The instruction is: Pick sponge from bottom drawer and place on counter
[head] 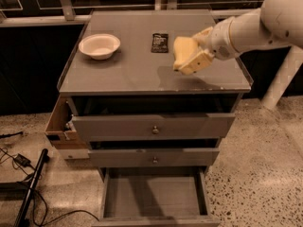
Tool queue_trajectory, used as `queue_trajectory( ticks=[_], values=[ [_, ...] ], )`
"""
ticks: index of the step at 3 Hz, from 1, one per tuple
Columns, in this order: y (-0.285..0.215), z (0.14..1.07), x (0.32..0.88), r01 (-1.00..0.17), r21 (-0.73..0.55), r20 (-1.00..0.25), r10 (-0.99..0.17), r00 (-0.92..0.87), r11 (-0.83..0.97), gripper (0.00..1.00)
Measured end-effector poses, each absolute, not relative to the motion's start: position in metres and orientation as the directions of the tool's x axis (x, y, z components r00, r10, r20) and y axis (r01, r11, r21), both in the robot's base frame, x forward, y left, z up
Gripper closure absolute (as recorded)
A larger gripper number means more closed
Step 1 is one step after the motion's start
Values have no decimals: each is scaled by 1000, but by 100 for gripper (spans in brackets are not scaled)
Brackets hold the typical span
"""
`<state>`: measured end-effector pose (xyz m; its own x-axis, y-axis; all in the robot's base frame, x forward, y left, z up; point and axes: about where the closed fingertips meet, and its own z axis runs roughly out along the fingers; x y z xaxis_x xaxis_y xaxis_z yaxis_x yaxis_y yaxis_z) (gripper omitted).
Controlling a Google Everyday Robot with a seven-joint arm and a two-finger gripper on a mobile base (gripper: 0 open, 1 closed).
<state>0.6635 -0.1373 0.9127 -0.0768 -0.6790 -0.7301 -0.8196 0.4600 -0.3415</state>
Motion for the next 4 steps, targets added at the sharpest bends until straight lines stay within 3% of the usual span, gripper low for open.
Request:
queue_trajectory(
  ticks=[4],
  values=[
    [-118, 841, 696, -828, -230, -764, -622, -172, 511, 100]
  ],
)
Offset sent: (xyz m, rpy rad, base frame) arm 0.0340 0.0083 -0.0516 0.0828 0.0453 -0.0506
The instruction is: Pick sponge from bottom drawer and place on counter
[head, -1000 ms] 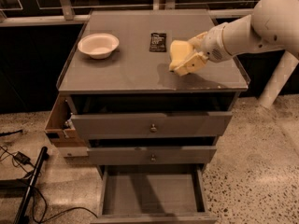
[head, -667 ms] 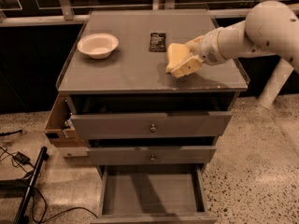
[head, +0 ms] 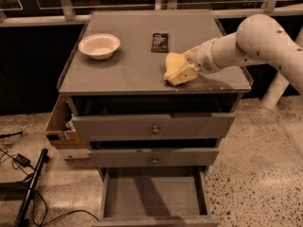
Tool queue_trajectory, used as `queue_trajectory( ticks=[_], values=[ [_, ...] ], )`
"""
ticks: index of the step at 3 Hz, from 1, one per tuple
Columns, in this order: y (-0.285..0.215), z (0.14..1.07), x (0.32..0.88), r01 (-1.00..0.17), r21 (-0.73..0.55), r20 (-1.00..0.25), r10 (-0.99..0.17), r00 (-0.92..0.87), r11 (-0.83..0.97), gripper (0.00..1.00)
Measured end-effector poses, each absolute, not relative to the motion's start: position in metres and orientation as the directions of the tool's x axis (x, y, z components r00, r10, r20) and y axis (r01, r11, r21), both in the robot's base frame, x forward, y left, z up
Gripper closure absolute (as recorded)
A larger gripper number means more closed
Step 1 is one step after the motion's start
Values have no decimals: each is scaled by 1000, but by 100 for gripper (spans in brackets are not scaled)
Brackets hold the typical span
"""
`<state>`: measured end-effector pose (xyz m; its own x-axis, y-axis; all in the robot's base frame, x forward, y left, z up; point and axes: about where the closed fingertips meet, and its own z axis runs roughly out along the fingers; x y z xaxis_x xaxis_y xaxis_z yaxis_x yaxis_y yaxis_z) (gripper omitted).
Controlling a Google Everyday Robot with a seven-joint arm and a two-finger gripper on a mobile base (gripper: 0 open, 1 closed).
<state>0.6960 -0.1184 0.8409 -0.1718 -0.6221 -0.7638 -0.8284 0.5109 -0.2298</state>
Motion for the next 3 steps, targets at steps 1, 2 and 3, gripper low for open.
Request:
queue_trajectory(
  ticks=[1, 2, 3],
  values=[
    [-117, 832, 697, -831, -210, -758, -622, -194, 515, 100],
    [-116, 832, 696, -832, -207, -760, -620, -195, 515, 73],
    [-116, 832, 695, -832, -205, -761, -619, -196, 515, 50]
  ],
)
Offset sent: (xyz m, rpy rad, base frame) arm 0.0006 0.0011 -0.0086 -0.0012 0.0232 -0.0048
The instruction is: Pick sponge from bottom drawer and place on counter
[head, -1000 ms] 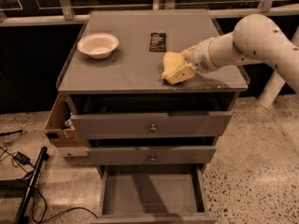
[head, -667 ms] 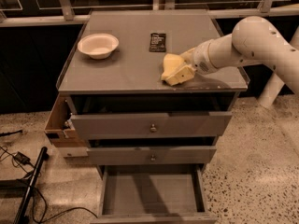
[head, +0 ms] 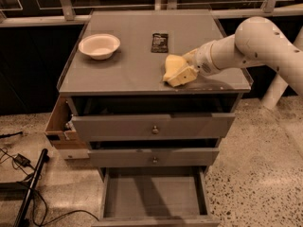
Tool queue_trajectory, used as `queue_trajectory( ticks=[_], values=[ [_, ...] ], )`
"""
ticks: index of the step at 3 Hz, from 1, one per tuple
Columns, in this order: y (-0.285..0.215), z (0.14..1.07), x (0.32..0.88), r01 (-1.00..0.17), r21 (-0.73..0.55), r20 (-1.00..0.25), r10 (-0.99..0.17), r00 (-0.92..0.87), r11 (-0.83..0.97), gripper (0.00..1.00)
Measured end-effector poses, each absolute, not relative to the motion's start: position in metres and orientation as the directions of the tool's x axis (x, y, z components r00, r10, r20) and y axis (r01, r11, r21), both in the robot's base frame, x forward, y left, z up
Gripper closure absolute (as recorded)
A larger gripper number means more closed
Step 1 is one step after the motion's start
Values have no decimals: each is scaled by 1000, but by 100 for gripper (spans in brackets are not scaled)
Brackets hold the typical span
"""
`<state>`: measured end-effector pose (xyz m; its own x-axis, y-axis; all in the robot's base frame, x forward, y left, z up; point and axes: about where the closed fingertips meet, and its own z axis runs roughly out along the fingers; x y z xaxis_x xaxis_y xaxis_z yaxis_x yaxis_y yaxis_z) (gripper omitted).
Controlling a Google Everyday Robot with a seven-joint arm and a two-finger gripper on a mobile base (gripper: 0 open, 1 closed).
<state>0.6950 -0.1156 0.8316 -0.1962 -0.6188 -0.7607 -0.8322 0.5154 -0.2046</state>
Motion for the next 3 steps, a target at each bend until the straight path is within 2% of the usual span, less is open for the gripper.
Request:
queue_trajectory(
  ticks=[2, 3],
  values=[
    [-113, 850, 693, -827, -177, -773, -596, -219, 534, 3],
    [-113, 850, 693, -827, -176, -773, -595, -220, 534, 0]
  ],
)
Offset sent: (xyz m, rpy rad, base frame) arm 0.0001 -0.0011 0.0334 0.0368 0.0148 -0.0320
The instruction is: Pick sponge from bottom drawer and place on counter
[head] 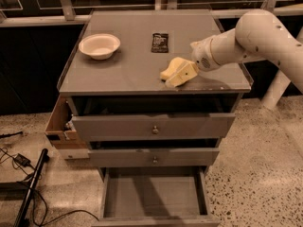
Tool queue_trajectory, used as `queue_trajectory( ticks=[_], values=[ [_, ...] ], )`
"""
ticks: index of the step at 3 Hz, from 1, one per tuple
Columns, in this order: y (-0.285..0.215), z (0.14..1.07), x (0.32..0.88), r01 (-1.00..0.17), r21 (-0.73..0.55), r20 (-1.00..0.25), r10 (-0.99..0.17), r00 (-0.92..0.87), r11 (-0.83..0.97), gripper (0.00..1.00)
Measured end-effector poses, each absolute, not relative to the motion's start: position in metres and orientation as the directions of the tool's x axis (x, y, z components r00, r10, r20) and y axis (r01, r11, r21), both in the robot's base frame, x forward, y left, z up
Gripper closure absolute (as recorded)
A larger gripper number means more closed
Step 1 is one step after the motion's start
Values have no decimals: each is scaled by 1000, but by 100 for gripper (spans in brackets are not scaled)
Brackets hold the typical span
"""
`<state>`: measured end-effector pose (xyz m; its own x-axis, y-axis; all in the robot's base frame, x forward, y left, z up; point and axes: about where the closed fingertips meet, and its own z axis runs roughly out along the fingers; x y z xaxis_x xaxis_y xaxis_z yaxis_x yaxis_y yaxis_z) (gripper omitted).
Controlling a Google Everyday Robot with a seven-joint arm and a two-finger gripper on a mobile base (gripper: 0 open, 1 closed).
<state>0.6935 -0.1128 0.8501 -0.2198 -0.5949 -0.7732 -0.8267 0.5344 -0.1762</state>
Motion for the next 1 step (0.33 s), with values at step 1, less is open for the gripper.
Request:
queue_trajectory(
  ticks=[1],
  values=[
    [-113, 850, 693, -827, -176, -773, -595, -220, 534, 0]
  ],
)
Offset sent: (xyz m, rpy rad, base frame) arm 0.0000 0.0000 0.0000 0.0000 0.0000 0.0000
